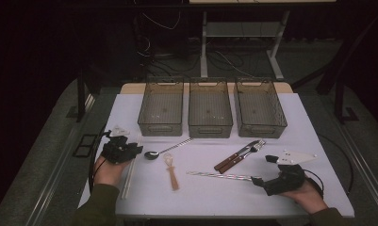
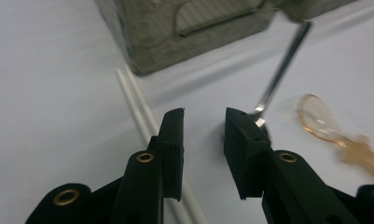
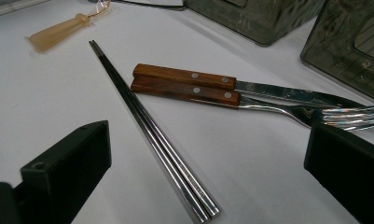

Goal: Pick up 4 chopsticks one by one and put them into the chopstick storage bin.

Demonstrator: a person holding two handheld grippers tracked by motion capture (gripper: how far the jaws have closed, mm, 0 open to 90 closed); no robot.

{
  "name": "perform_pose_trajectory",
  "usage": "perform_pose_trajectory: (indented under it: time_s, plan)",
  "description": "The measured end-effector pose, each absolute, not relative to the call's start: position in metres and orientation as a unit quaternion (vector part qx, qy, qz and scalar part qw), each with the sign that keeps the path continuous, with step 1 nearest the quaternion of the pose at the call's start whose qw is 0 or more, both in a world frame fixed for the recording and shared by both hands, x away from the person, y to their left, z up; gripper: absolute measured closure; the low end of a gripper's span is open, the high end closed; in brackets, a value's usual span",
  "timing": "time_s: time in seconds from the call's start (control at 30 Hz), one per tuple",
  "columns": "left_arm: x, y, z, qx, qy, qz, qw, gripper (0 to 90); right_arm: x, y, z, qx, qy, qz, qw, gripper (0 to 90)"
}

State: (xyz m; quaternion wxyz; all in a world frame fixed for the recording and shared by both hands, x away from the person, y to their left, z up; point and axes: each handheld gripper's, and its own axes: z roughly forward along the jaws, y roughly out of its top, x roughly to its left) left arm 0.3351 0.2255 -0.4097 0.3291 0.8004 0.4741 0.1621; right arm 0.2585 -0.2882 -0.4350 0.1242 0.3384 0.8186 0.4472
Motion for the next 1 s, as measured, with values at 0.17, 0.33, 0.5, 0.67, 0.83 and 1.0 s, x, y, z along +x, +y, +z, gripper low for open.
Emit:
perform_pose_trajectory:
  time_s: [0.17, 0.33, 0.5, 0.67, 0.83, 1.0]
  plan:
    - [0.358, 0.23, -0.416, 0.791, 0.496, 0.17, 0.317, 68.6, 0.259, -0.289, -0.435, 0.341, 0.817, 0.447, 0.125, 0.8]
    - [0.375, 0.234, -0.427, 0.786, 0.512, 0.165, 0.304, 70.5, 0.259, -0.289, -0.435, 0.339, 0.818, 0.448, 0.125, 0.8]
    - [0.385, 0.231, -0.429, 0.782, 0.518, 0.163, 0.305, 70.5, 0.259, -0.289, -0.435, 0.338, 0.818, 0.447, 0.125, 0.8]
    - [0.391, 0.226, -0.434, 0.78, 0.524, 0.16, 0.302, 71.3, 0.258, -0.289, -0.435, 0.34, 0.818, 0.447, 0.125, 0.8]
    - [0.391, 0.224, -0.436, 0.784, 0.522, 0.173, 0.288, 72.5, 0.259, -0.289, -0.435, 0.339, 0.818, 0.448, 0.125, 0.8]
    - [0.391, 0.223, -0.438, 0.786, 0.52, 0.178, 0.282, 73.3, 0.258, -0.289, -0.434, 0.338, 0.818, 0.449, 0.128, 0.8]
